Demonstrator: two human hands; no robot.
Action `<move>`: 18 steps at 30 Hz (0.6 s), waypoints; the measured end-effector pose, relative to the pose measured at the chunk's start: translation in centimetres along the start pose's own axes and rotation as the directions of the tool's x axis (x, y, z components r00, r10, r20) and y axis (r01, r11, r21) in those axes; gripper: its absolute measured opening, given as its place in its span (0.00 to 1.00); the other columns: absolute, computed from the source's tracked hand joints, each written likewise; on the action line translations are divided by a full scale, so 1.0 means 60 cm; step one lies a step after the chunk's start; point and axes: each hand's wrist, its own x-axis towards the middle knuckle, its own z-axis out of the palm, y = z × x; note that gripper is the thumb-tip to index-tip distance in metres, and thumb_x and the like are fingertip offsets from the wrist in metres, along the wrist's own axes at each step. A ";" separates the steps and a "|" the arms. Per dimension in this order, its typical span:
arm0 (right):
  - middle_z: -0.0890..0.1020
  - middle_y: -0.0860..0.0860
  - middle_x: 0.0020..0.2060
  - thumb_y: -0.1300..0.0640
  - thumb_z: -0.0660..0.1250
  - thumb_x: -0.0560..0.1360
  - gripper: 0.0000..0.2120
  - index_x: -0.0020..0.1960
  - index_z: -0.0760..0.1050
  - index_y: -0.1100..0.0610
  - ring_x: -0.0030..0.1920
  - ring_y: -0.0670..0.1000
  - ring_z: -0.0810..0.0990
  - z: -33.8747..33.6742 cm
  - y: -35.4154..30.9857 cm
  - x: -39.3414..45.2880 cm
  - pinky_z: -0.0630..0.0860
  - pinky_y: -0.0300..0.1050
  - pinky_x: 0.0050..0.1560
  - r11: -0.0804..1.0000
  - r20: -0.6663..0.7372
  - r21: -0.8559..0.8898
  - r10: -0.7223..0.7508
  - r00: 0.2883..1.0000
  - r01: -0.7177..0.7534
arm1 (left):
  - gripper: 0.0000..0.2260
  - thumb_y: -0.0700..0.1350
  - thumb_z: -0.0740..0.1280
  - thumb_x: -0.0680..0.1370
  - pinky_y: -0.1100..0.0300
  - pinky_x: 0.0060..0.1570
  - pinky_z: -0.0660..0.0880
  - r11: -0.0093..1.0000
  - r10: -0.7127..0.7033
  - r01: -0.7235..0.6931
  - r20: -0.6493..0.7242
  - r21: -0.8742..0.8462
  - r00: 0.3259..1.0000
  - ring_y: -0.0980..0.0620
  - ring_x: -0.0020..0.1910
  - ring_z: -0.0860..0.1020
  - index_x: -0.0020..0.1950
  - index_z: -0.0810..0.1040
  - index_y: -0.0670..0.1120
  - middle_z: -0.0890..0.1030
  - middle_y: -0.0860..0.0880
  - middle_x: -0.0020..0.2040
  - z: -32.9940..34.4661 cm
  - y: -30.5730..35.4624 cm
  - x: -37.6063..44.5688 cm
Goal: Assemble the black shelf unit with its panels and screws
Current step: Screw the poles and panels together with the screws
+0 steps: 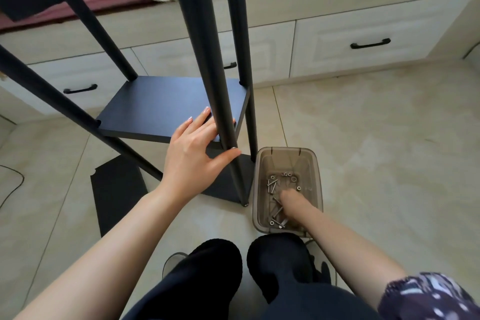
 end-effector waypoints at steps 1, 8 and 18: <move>0.79 0.61 0.60 0.70 0.57 0.78 0.15 0.63 0.74 0.64 0.60 0.61 0.79 0.004 0.002 0.001 0.76 0.50 0.58 1.000 0.004 -0.002 0.011 1.000 -0.011 | 0.23 0.50 0.74 0.76 0.47 0.76 0.58 1.000 0.003 -0.003 0.000 0.000 1.000 0.48 0.77 0.66 0.70 0.77 0.49 0.72 0.50 0.74 0.000 0.000 0.000; 0.80 0.59 0.60 0.70 0.58 0.78 0.17 0.65 0.75 0.63 0.60 0.60 0.80 0.015 0.001 0.002 0.77 0.50 0.59 0.995 0.012 -0.054 0.084 0.996 -0.083 | 0.23 0.49 0.75 0.75 0.48 0.75 0.58 1.000 0.019 -0.019 -0.014 0.001 1.000 0.48 0.77 0.66 0.70 0.77 0.50 0.73 0.52 0.73 0.001 -0.005 0.000; 0.80 0.59 0.56 0.54 0.61 0.80 0.14 0.61 0.76 0.61 0.55 0.60 0.81 0.000 -0.003 -0.006 0.77 0.49 0.53 0.997 0.050 -0.005 0.077 0.996 -0.077 | 0.23 0.51 0.74 0.76 0.52 0.74 0.56 1.000 0.018 -0.018 -0.015 0.018 1.000 0.49 0.77 0.66 0.71 0.76 0.51 0.72 0.52 0.73 0.007 -0.009 0.001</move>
